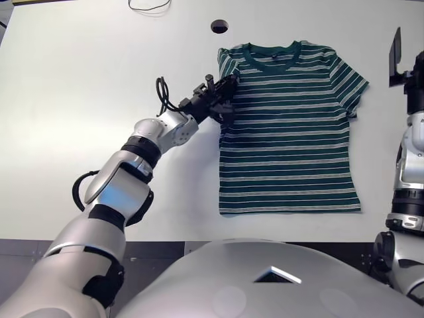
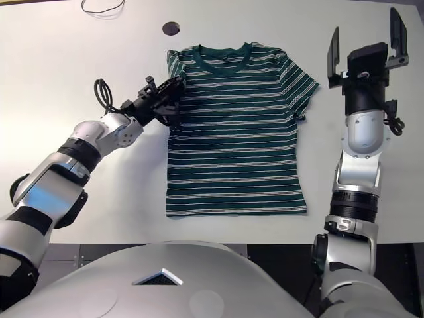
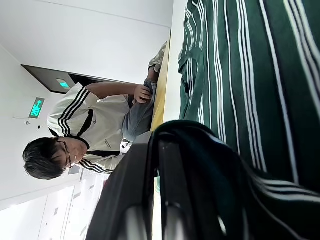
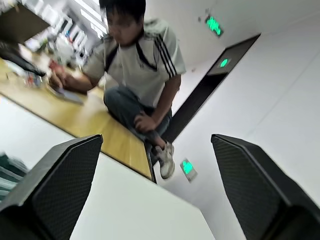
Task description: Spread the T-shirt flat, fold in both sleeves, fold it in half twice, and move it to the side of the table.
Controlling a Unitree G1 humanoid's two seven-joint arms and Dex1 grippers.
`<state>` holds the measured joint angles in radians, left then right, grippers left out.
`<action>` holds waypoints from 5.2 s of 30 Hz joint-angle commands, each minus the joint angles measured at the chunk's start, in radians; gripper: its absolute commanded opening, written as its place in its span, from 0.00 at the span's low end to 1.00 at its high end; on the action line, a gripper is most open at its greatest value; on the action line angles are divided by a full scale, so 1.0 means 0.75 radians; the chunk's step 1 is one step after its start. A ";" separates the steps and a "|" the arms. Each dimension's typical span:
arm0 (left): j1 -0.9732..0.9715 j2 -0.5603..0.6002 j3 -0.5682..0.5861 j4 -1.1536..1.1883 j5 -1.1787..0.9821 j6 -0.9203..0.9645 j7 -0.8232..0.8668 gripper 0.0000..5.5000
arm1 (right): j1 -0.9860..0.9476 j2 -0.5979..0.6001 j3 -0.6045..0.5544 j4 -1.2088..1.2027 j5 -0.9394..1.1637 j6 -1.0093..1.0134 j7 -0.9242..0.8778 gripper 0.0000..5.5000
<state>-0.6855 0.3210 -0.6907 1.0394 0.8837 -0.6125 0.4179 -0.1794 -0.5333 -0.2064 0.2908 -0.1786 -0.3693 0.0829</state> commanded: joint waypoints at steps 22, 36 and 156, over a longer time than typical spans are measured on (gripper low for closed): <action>0.134 0.147 0.150 -0.338 -0.060 0.031 0.087 0.56 | -0.288 -0.460 0.676 0.756 -0.733 -0.221 0.040 0.73; 0.364 0.161 0.346 -0.733 -0.230 0.061 -0.034 0.56 | -0.728 -0.220 1.018 1.313 -0.930 -0.190 -0.089 0.73; 1.152 0.868 0.501 -1.358 -0.590 -0.151 -1.062 0.56 | 0.865 -0.871 0.110 -0.210 -0.066 -0.399 0.616 0.53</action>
<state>0.1353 0.9023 -0.3171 0.0476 0.4530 -0.7380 -0.3015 0.3592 -1.1355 -0.0916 0.1911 -0.1350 -0.6875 0.5115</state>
